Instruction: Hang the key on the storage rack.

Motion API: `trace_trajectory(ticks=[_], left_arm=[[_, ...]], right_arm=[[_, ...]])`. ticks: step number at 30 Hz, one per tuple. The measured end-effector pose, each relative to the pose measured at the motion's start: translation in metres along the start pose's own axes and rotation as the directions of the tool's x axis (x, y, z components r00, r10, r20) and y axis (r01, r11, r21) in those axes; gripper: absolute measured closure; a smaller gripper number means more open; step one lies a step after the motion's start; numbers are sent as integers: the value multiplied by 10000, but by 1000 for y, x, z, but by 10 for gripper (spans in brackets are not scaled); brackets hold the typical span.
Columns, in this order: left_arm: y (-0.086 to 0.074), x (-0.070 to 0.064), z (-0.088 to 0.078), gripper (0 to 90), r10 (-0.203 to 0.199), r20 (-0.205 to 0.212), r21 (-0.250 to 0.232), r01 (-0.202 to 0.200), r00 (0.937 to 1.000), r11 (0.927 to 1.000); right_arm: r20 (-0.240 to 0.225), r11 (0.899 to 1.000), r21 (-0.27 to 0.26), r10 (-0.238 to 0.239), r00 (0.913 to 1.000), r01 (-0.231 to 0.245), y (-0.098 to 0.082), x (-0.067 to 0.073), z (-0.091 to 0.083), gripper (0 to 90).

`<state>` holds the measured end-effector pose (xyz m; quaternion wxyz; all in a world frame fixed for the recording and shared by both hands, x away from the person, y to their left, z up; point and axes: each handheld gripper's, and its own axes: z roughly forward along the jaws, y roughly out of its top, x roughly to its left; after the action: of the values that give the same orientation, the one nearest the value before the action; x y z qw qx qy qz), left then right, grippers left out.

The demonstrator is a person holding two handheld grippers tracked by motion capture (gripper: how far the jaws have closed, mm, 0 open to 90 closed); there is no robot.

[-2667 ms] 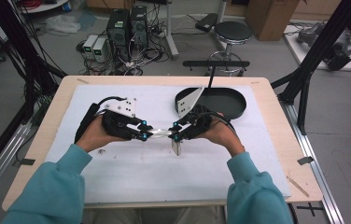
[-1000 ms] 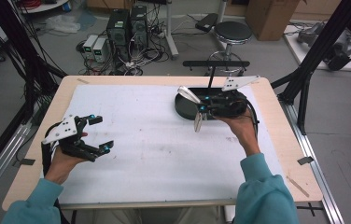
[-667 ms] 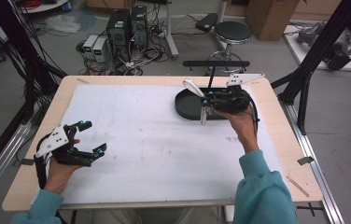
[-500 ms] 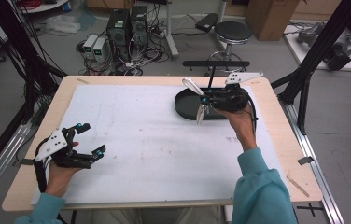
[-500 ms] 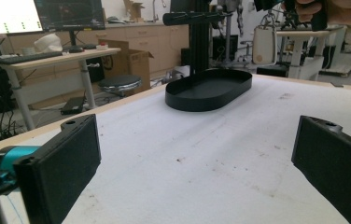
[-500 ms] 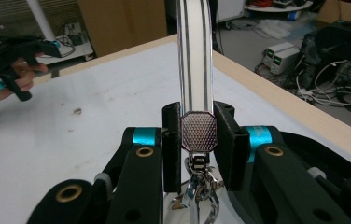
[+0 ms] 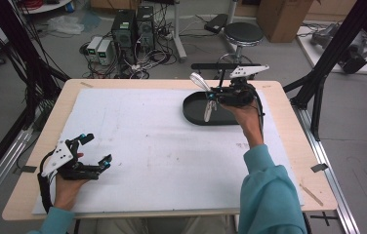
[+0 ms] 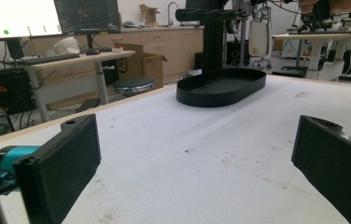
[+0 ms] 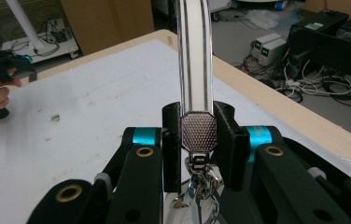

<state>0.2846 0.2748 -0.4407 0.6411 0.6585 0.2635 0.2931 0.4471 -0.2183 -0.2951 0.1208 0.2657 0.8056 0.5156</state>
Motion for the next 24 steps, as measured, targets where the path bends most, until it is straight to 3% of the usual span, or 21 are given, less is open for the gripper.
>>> trace_trajectory(ticks=[9, 24], left_arm=[[-6, 3, -1, 17, -228, -86, 166, 230, 9997, 9996], [-14, 3, 0, 17, -463, -41, 258, 464, 9989, 9986]], right_arm=[[119, 9992, -7, 396, 9991, -396, 4, -14, 13, 747], [362, 9946, -39, 1040, 9939, -1039, -5, -35, 29, 747]])
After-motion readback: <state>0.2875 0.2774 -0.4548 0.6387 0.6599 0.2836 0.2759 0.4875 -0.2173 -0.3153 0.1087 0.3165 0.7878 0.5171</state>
